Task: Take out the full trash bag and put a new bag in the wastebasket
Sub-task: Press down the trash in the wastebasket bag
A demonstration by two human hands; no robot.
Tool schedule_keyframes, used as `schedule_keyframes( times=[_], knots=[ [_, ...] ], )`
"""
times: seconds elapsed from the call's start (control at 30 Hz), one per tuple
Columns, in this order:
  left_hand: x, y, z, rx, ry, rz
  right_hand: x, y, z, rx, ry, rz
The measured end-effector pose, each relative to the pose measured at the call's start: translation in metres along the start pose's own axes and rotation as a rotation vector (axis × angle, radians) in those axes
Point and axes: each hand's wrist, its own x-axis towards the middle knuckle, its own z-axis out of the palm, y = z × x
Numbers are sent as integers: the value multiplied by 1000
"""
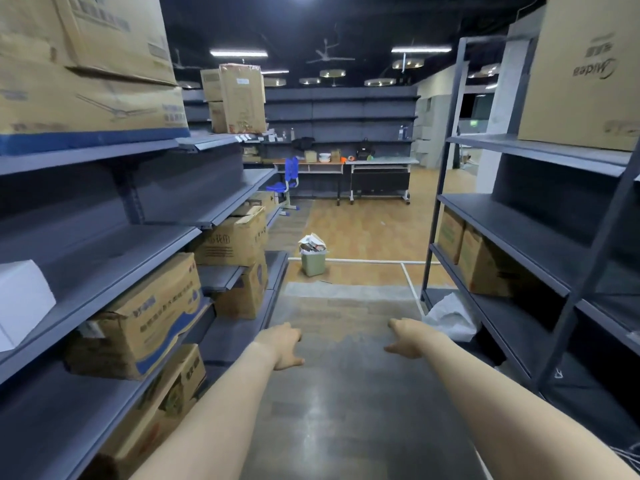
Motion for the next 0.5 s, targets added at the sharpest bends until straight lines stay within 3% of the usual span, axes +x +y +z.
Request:
schedule_keyframes(
  times=[0.3, 0.5],
  knots=[
    [106, -48, -16, 10, -25, -18, 127, -23, -19, 79, -53, -48],
    [205, -91, -53, -37, 33, -1, 229, -39, -59, 120, -59, 20]
  ],
)
